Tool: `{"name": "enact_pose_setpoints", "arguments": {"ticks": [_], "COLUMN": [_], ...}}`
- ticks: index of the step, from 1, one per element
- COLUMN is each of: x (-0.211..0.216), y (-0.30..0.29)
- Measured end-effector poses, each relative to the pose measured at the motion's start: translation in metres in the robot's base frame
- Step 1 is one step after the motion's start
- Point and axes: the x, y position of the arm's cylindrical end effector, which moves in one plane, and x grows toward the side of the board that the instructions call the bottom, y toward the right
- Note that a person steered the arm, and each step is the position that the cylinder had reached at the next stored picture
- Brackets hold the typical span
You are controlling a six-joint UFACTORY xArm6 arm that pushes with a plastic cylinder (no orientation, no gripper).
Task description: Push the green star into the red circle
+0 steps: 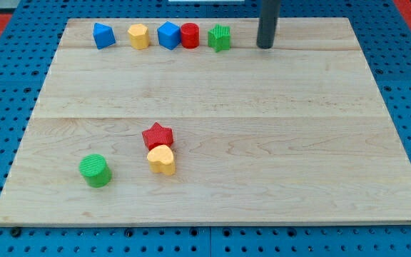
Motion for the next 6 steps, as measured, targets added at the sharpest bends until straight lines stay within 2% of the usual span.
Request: {"name": "enact_pose_setpoints", "arguments": {"ticks": [1,6], "x": [-0.02,-0.029], "y": [-0.001,-0.099]}}
